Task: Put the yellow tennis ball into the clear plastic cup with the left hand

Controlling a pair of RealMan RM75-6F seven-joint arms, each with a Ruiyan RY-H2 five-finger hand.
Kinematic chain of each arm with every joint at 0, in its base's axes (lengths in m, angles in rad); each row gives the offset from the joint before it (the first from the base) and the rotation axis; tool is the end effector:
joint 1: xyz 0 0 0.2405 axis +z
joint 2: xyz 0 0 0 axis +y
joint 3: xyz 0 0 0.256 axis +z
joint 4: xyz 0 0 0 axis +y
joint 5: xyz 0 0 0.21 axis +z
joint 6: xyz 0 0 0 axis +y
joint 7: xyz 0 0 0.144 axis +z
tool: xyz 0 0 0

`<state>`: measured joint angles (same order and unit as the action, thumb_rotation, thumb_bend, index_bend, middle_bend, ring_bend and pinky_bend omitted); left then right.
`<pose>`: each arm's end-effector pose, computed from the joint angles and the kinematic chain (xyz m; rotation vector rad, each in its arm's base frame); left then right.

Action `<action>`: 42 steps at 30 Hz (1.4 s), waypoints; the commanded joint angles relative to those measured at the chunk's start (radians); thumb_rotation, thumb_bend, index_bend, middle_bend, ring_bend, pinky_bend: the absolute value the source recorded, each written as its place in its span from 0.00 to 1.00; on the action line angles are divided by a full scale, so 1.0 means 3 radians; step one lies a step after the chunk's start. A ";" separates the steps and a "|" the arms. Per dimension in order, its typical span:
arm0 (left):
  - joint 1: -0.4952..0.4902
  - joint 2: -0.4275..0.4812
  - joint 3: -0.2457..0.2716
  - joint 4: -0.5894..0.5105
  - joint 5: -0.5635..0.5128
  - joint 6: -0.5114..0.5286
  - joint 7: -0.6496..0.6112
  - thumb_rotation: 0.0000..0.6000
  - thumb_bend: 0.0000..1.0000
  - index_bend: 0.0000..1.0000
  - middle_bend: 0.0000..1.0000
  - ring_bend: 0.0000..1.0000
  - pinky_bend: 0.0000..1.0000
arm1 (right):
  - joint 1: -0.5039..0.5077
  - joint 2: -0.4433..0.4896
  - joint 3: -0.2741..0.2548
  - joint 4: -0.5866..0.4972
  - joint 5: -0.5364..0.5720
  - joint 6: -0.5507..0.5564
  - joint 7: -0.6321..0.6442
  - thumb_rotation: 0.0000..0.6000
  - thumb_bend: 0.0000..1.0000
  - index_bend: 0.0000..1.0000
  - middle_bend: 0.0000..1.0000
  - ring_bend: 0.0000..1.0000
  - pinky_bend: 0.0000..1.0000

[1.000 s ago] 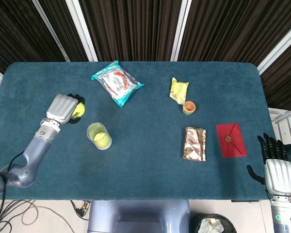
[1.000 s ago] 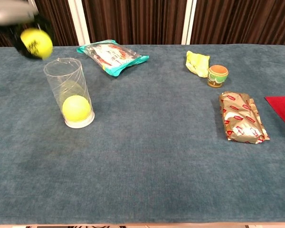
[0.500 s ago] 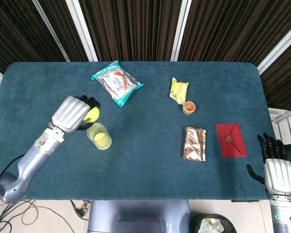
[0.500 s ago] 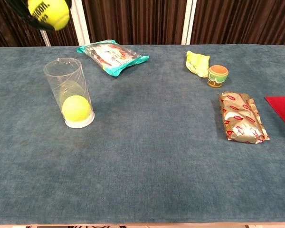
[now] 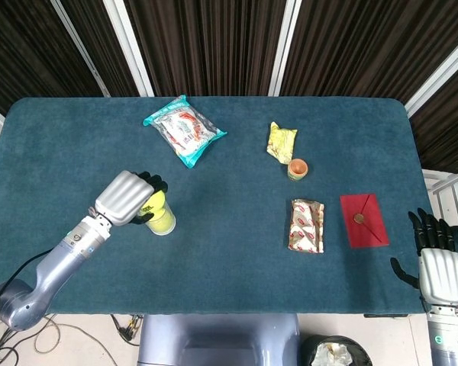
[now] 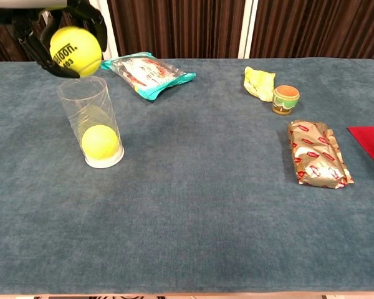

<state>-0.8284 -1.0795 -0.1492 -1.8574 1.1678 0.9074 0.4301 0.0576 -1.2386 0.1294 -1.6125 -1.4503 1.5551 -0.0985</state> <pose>-0.1083 0.3364 0.0945 -2.0467 -0.6179 -0.8535 -0.3025 -0.1869 0.1447 1.2324 -0.8587 0.9592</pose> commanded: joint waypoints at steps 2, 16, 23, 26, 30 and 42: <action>-0.0005 0.0017 0.0049 -0.0001 -0.0023 -0.0064 0.0014 1.00 0.25 0.38 0.44 0.39 0.60 | -0.0003 0.0003 0.0001 -0.0007 -0.0005 0.0009 0.0005 1.00 0.34 0.00 0.02 0.02 0.00; -0.0036 0.0098 0.0051 -0.0045 -0.0082 -0.0110 -0.0020 1.00 0.07 0.29 0.29 0.31 0.56 | -0.0011 0.0016 -0.0009 -0.0021 -0.0023 0.0019 0.0021 1.00 0.34 0.00 0.02 0.02 0.00; -0.0004 0.0160 0.0007 -0.0111 -0.0045 0.0032 -0.0012 1.00 0.07 0.29 0.29 0.31 0.56 | -0.0013 0.0014 -0.0008 -0.0020 -0.0026 0.0027 0.0026 1.00 0.34 0.00 0.02 0.02 0.00; 0.0059 0.0230 0.0004 -0.0173 0.0028 0.0165 -0.0001 1.00 0.07 0.29 0.29 0.31 0.56 | -0.0015 0.0018 -0.0008 -0.0024 -0.0029 0.0030 0.0027 1.00 0.34 0.00 0.02 0.02 0.00; 0.0294 0.0390 0.0134 -0.0271 0.0373 0.0566 0.0209 1.00 0.07 0.29 0.29 0.30 0.55 | -0.0019 0.0025 -0.0010 -0.0030 -0.0027 0.0031 0.0039 1.00 0.34 0.00 0.02 0.02 0.00; 0.1509 0.0399 0.0814 0.0026 0.1191 0.1896 -0.0121 1.00 0.07 0.23 0.09 0.09 0.31 | -0.0031 0.0041 -0.0021 -0.0046 -0.0066 0.0059 0.0064 1.00 0.34 0.00 0.02 0.02 0.00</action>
<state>-0.4479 -0.9452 0.0385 -1.9081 1.4821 1.4164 0.4436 0.0482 -1.2261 0.1233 -1.6264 -1.4699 1.5729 -0.0791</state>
